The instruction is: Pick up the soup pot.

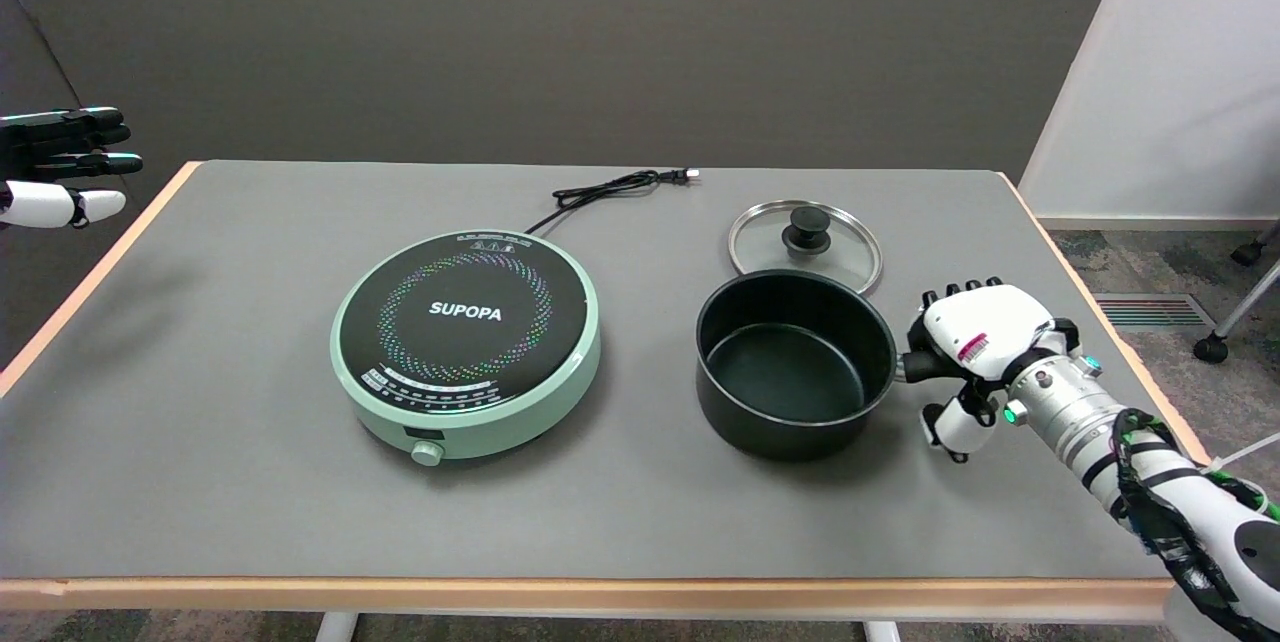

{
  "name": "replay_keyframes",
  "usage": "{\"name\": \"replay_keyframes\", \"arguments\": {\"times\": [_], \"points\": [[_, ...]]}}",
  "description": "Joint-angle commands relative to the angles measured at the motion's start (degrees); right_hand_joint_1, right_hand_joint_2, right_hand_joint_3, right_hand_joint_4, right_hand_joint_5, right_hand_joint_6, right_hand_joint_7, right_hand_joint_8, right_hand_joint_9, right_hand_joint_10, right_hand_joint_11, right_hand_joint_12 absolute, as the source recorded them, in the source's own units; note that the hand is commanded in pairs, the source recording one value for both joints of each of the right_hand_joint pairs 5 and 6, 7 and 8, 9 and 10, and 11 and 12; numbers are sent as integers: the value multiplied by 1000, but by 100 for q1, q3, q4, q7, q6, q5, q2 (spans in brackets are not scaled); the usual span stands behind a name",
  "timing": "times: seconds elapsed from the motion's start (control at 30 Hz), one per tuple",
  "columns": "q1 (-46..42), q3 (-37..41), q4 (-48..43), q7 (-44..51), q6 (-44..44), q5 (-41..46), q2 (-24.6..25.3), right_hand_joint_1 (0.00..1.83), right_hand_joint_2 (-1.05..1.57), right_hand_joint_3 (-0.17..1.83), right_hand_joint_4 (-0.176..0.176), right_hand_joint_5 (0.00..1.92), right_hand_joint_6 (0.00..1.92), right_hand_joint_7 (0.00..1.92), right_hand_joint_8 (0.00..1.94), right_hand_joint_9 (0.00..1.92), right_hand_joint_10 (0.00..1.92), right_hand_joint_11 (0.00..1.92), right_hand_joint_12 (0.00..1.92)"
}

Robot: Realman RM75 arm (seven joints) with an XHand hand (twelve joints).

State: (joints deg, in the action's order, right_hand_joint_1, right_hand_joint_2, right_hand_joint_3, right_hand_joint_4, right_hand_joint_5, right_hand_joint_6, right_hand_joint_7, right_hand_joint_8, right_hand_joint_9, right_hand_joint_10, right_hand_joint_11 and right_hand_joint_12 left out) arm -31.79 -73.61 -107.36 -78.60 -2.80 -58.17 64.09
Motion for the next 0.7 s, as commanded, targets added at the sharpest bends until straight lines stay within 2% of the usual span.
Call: {"name": "replay_keyframes", "arguments": {"times": [0.03, 0.1, 0.13, 0.23, 0.27, 0.37, 0.5, 0.7], "points": [[36, 43, 5, -236, 78, 28, -13, 1217, 481, 827, -74, 1344, 1344, 1344, 1344, 1344, 1344, 1344, 1344], [46, 45, 5, -313, 78, 28, -13, 1204, 621, 708, -108, 1466, 1466, 1466, 1466, 1466, 1466, 1466, 1466], [52, 51, 5, -362, 78, 28, -16, 1195, 746, 595, -107, 1608, 1608, 1608, 1608, 1608, 1608, 1608, 1608], [76, 51, 13, -391, 78, 26, -37, 1187, 873, 574, -36, 1866, 1866, 1866, 1866, 1866, 1866, 1866, 1866], [78, 51, 13, -391, 78, 15, -40, 1186, 873, 575, -28, 1890, 1890, 1890, 1890, 1890, 1890, 1890, 1890], [86, 51, 13, -428, 78, 22, -53, 1206, 803, 534, -32, 1870, 1870, 1870, 1870, 1870, 1870, 1870, 1870], [108, 69, 13, -595, 68, 14, -53, 1168, 799, 721, -49, 1817, 1817, 1817, 1817, 1817, 1817, 1817, 1817], [126, 99, 29, -792, 70, 25, -64, 1163, 780, 794, -54, 1808, 1808, 1808, 1808, 1808, 1808, 1808, 1808]]}}
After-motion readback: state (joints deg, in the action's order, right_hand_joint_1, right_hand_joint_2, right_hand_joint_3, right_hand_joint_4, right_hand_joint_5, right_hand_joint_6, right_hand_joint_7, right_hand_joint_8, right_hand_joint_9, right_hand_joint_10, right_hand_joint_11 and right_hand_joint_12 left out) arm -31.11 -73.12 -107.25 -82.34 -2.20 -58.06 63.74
